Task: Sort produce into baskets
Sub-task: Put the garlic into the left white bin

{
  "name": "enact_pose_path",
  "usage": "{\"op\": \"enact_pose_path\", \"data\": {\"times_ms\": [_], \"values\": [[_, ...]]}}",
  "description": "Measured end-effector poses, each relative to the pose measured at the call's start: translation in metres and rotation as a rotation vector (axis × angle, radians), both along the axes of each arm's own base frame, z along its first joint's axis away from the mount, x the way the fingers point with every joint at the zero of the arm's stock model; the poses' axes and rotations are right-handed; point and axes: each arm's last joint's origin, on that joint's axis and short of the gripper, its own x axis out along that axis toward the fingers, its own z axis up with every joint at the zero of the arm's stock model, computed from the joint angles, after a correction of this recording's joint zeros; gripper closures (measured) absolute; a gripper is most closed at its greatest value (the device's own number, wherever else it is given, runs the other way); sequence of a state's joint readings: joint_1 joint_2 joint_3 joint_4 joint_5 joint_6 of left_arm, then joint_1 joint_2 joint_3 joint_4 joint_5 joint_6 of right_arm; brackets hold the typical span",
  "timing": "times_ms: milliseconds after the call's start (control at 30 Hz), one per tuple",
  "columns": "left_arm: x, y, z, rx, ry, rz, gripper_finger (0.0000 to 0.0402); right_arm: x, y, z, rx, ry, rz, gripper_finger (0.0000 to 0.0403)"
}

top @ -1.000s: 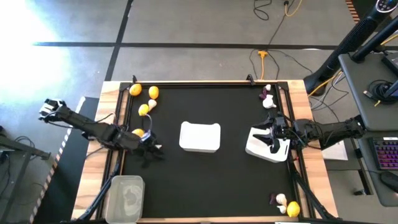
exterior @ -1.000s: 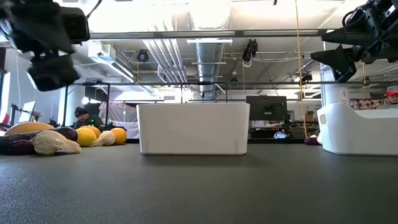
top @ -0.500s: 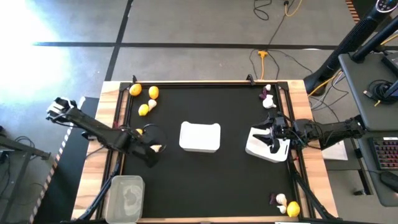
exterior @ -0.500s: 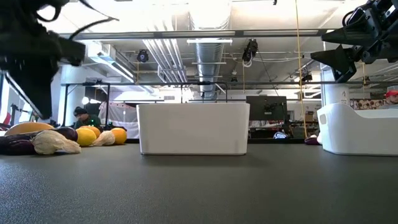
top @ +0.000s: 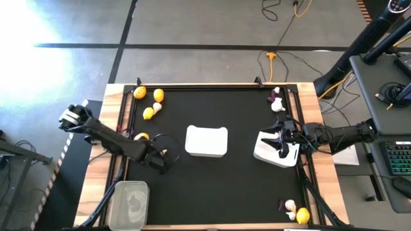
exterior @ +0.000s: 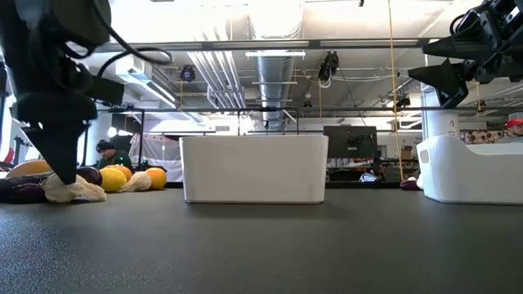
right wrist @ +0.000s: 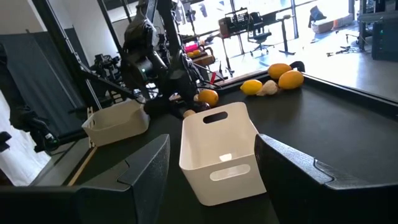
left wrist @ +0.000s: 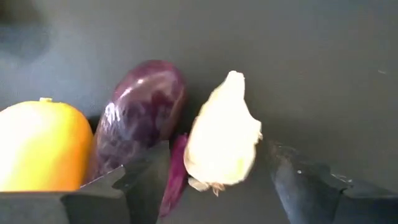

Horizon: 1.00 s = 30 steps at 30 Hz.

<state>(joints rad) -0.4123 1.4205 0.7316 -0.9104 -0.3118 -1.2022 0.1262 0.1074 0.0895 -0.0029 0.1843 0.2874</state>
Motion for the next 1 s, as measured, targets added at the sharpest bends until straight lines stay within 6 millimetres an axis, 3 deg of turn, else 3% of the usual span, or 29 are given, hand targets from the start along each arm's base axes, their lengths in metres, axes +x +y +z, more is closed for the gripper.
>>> {"op": "enact_pose_path", "data": {"times_ms": [233, 400, 700, 867, 1000], "values": [[0.007, 0.000, -0.018, -0.022, 0.048, 0.037, 0.0141, 0.000, 0.000, 0.000, 0.000, 0.000, 0.000, 0.0174], [0.014, -0.003, -0.024, -0.009, 0.073, 0.038, 0.0157, 0.000, 0.000, 0.000, 0.000, -0.001, 0.000, 0.0174], [0.033, -0.008, -0.022, 0.044, 0.035, 0.023, 0.0270, 0.000, 0.000, 0.000, 0.000, 0.000, 0.000, 0.0174], [0.048, -0.013, -0.004, 0.066, 0.006, -0.043, 0.0308, 0.000, 0.000, 0.000, 0.000, 0.000, 0.000, 0.0174], [0.058, -0.016, 0.040, 0.116, -0.004, -0.100, 0.0297, 0.000, 0.000, 0.000, 0.000, 0.000, 0.000, 0.0174]]}}
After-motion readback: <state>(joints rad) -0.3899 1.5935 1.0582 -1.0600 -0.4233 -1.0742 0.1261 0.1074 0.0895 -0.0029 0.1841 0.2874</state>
